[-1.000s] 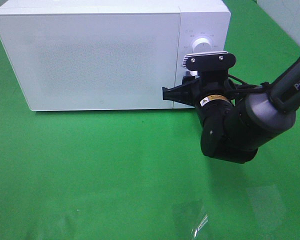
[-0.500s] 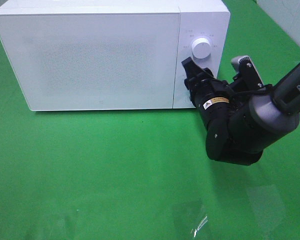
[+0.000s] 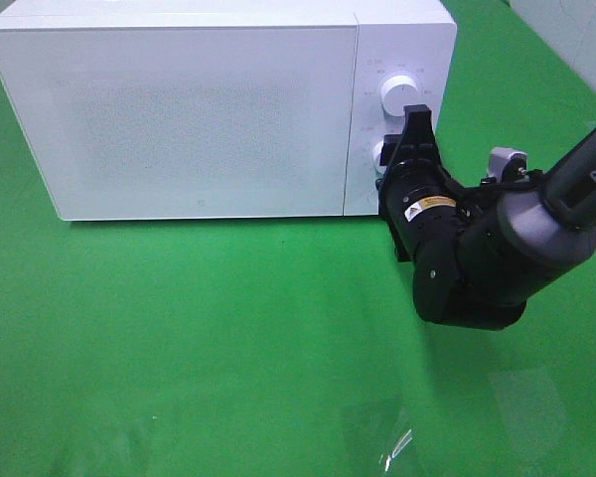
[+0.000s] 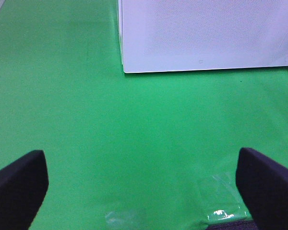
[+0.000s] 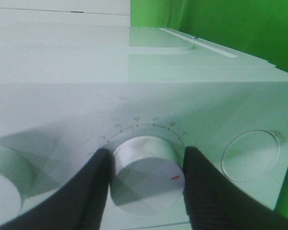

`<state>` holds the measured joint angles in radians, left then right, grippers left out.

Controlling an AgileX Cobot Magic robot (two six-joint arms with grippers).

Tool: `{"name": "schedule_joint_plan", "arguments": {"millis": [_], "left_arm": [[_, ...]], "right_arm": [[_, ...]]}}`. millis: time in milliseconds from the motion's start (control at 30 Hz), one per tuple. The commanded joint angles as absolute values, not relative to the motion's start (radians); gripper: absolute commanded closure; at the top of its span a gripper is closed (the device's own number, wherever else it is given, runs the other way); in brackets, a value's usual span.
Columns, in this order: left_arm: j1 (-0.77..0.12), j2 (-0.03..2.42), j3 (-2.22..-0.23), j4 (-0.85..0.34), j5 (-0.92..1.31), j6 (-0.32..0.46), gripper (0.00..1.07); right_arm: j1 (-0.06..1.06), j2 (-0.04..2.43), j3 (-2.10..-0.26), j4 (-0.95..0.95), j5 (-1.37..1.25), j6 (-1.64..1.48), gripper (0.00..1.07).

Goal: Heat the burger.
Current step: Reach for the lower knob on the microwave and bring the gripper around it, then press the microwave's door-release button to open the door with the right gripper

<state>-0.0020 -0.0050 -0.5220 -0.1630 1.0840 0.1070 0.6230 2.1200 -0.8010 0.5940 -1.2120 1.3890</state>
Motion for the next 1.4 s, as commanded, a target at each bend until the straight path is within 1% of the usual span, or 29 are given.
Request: {"name": "schedule_joint_plan", "arguments": {"millis": [33, 400, 533, 600, 633, 667, 700, 733, 767, 800, 833, 867, 900, 967, 1067, 1100, 1133, 1200, 1300, 1333, 1367, 1400], "left_arm": [[0.001, -0.021, -0.521, -0.167, 1.071, 0.108, 0.08], [0.001, -0.021, -0.521, -0.167, 1.071, 0.108, 0.08], [0.001, -0.021, -0.521, -0.167, 1.071, 0.108, 0.08], [0.001, -0.021, -0.521, -0.167, 1.071, 0.108, 0.08], [0.001, -0.021, -0.521, -0.167, 1.071, 0.108, 0.08], [0.001, -0.021, -0.521, -0.167, 1.071, 0.108, 0.08], [0.001, -0.021, -0.521, -0.167, 1.071, 0.108, 0.08], [0.001, -0.021, -0.521, -0.167, 1.071, 0.108, 0.08], [0.001, -0.021, -0.521, -0.167, 1.071, 0.108, 0.08], [0.001, -0.021, -0.521, -0.167, 1.071, 0.108, 0.08], [0.001, -0.021, -0.521, -0.167, 1.071, 0.108, 0.08], [0.001, -0.021, -0.521, -0.167, 1.071, 0.108, 0.08], [0.001, -0.021, -0.521, -0.167, 1.071, 0.108, 0.08], [0.001, -0.021, -0.521, -0.167, 1.071, 0.108, 0.08], [0.001, -0.021, -0.521, -0.167, 1.071, 0.108, 0.08], [0.001, -0.021, -0.521, -0.167, 1.071, 0.108, 0.08], [0.001, -0.021, -0.521, -0.167, 1.071, 0.108, 0.08], [0.001, -0.021, -0.521, -0.167, 1.071, 0.108, 0.08], [0.001, -0.021, -0.521, -0.167, 1.071, 0.108, 0.08], [0.001, -0.021, -0.521, -0.167, 1.071, 0.108, 0.08], [0.001, -0.021, -0.521, -0.167, 1.071, 0.108, 0.08], [0.001, -0.021, -0.521, -0.167, 1.071, 0.108, 0.08]], "right_arm": [[0.629, 2.110, -0.852, 0.365, -1.324, 1.412, 1.07], [0.629, 2.110, -0.852, 0.381, -1.329, 1.404, 1.07], [0.629, 2.110, -0.852, 0.392, -1.331, 1.404, 1.05], [0.629, 2.110, -0.852, 0.392, -1.337, 1.404, 1.01], [0.629, 2.110, -0.852, 0.392, -1.337, 1.404, 1.01], [0.629, 2.110, -0.852, 0.395, -1.349, 1.404, 0.97], [0.629, 2.110, -0.852, 0.395, -1.349, 1.404, 0.97], [0.629, 2.110, -0.852, 0.409, -1.356, 1.404, 0.92], [0.629, 2.110, -0.852, 0.409, -1.356, 1.404, 0.92], [0.629, 2.110, -0.852, 0.427, -1.357, 1.403, 0.88], [0.629, 2.110, -0.852, 0.427, -1.357, 1.403, 0.88], [0.629, 2.110, -0.852, 0.445, -1.357, 1.395, 0.82], [0.629, 2.110, -0.852, 0.445, -1.357, 1.395, 0.82], [0.629, 2.110, -0.851, 0.507, -1.357, 1.388, 0.69], [0.629, 2.110, -0.848, 0.526, -1.357, 1.388, 0.66], [0.629, 2.110, -0.846, 0.576, -1.356, 1.378, 0.60], [0.629, 2.110, -0.846, 0.576, -1.356, 1.378, 0.60], [0.629, 2.110, -0.846, 0.614, -1.354, 1.332, 0.50], [0.629, 2.110, -0.846, 0.622, -1.354, 1.322, 0.47], [0.629, 2.108, -0.846, 0.624, -1.352, 1.304, 0.42], [0.629, 2.108, -0.846, 0.624, -1.352, 1.304, 0.42], [0.629, 2.107, -0.846, 0.611, -1.351, 1.288, 0.38]]}}
